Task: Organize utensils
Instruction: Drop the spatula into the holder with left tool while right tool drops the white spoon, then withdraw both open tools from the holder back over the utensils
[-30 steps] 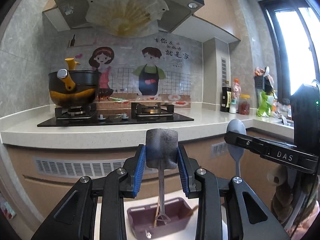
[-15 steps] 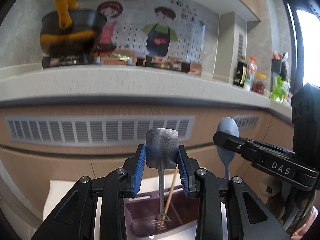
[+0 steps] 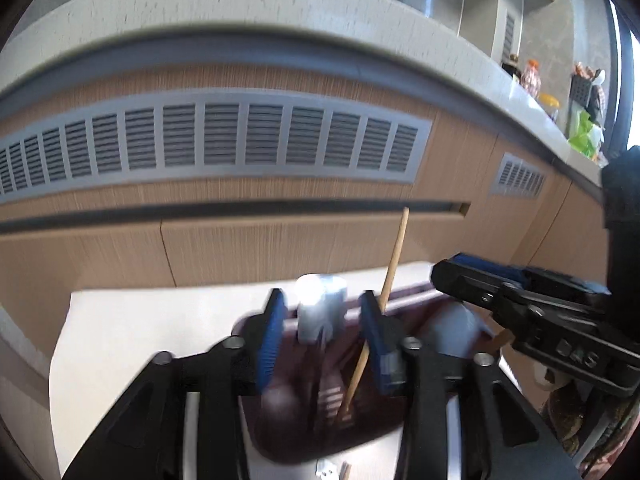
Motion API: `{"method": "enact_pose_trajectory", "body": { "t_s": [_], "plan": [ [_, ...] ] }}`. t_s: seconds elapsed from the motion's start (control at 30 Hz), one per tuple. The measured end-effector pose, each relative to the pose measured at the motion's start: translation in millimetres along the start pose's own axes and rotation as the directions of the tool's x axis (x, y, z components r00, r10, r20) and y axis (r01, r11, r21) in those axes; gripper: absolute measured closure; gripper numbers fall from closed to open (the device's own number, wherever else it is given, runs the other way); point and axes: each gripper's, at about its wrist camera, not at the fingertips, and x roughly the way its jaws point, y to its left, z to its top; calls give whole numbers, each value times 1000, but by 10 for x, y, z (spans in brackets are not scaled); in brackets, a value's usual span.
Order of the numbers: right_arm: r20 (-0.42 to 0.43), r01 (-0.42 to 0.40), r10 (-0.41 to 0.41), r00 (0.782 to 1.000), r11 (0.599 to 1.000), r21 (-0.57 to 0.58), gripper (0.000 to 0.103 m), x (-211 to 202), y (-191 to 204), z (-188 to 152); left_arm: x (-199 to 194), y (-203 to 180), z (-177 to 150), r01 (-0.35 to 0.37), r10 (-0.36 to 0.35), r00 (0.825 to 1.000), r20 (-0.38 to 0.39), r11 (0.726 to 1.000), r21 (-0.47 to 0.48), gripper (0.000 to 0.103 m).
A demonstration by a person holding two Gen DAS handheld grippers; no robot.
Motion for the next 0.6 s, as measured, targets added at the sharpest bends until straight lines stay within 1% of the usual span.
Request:
{"method": "enact_pose_trajectory", "body": {
  "t_s": [0.1, 0.13, 0.17, 0.2, 0.27, 0.33, 0.4, 0.47, 0.53, 0.6],
  "plan": [
    [54, 53, -51, 997, 997, -51, 35, -216, 84, -24, -110, -7, -68, 0, 0, 1000, 11, 1000, -8, 50],
    [72, 71, -66, 995, 995, -67, 32, -315, 113, -31, -172, -13, -88, -2, 2, 1000, 19, 1000, -8, 49],
    [87, 87, -80, 993, 993, -80, 24, -410, 140, -41, -242, -22, -108, -7, 7, 1000, 26, 1000, -6, 46],
    [96, 93, -85, 992, 992, -88, 17, -497, 157, -32, -300, -32, -120, -13, 13, 999, 30, 1000, -3, 42],
    [96, 98, -88, 991, 989, -107, 8, -631, 195, -71, -447, -57, -184, -34, 34, 999, 36, 999, 5, 38],
    [86, 105, -93, 992, 985, -135, 8, -761, 246, -136, -573, -63, -271, -50, 49, 998, 32, 999, 9, 36],
    [71, 125, -114, 991, 978, -167, 4, -846, 316, -239, -702, -54, -391, -60, 60, 998, 19, 998, 4, 33],
    [64, 151, -141, 988, 968, -202, 1, -933, 376, -409, -819, -43, -533, -69, 69, 998, 1, 998, -1, 31],
    [55, 184, -176, 983, 954, -236, 1, -1011, 431, -596, -915, -42, -693, -76, 76, 997, -26, 997, -5, 30],
    [23, 216, -218, 976, 937, -273, 1, -1068, 479, -805, -1023, -49, -891, -84, 84, 995, -58, 996, -8, 30]
  ]
}}
